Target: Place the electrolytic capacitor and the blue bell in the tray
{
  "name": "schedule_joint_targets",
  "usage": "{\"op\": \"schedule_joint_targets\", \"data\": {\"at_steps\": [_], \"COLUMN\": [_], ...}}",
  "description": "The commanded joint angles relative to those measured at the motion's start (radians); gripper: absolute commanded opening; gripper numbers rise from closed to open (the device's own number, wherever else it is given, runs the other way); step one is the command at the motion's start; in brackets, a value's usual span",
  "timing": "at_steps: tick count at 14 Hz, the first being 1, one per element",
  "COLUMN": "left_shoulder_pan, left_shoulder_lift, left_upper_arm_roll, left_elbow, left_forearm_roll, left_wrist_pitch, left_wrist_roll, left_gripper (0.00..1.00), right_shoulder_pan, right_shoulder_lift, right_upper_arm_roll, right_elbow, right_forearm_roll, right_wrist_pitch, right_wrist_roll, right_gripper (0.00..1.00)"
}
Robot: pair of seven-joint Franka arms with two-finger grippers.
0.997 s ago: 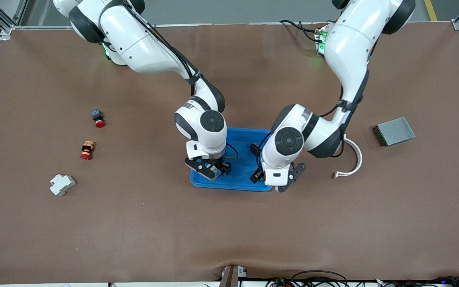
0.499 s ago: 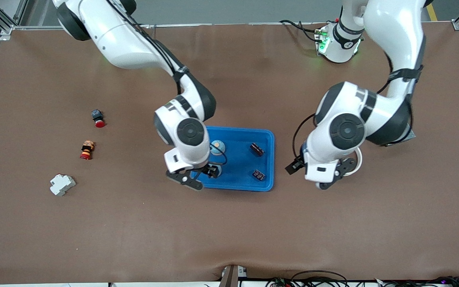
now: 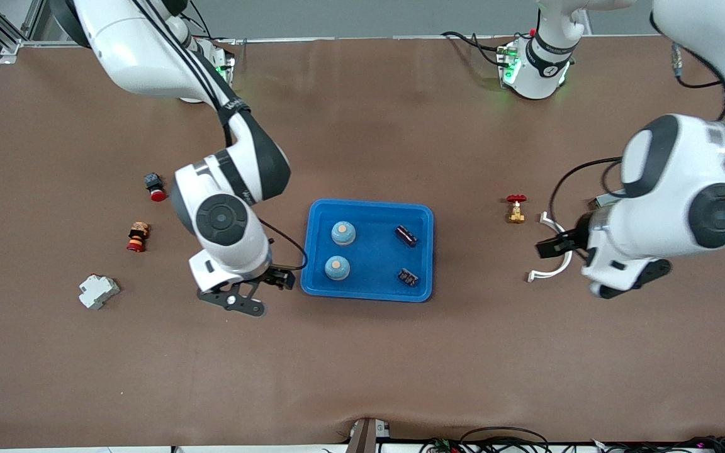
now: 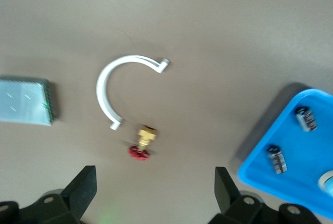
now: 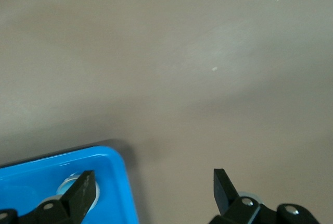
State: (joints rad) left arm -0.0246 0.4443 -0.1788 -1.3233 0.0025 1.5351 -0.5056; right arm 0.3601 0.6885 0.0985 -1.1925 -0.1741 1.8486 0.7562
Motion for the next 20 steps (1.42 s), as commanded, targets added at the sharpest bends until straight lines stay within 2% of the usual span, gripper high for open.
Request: {"op": "schedule_joint_targets", "data": {"at_steps": [1,5,8,10,13,14,17,20], "left_shoulder_pan": [0.066,0.142,0.173,0.173,0.172,0.17,0.169,0.164], "left_shoulder_lift": [-0.058,-0.099,-0.133,-0.189,-0.388,-0.433,-0.447,-0.441], "left_upper_arm_roll": [-0.007,-0.007,-0.008,-0.008,-0.01,-0.01,-0.028,-0.047], "left_elbow": [-0.054,-0.054,-0.057,-0.117,-0.382,-0.436,-0.406,-0.352], "left_forearm_roll": [-0.009,0.067,0.054,0.053,0.05,0.048,0.048,0.051], "left_wrist_pitch": [-0.01,-0.001,0.017,0.06,0.247,0.278,0.27,0.266], "left_wrist_roll": [0.169,0.378,0.432,0.432,0.432,0.433,0.458,0.452], "left_gripper": [1.0,1.0,1.0,1.0,1.0,1.0,1.0,1.0], "right_shoulder_pan": [-0.097,-0.266,-0.409,-0.46,-0.478,-0.474,-0.408,-0.345], "right_shoulder_lift": [-0.107,-0.2,-0.283,-0.323,-0.375,-0.389,-0.423,-0.446], "right_upper_arm_roll": [0.013,0.017,0.013,0.013,0.01,0.01,0.017,0.015], "right_elbow": [-0.094,-0.127,-0.193,-0.202,-0.203,-0.203,-0.203,-0.199], "right_forearm_roll": [0.01,0.014,0.131,0.136,0.136,0.136,0.13,0.12], "right_wrist_pitch": [-0.034,-0.068,-0.068,-0.107,-0.163,-0.186,-0.219,-0.223], "right_wrist_roll": [-0.133,-0.452,-0.648,-0.702,-0.692,-0.675,-0.485,-0.402], "right_gripper": [1.0,1.0,1.0,1.0,1.0,1.0,1.0,1.0]}}
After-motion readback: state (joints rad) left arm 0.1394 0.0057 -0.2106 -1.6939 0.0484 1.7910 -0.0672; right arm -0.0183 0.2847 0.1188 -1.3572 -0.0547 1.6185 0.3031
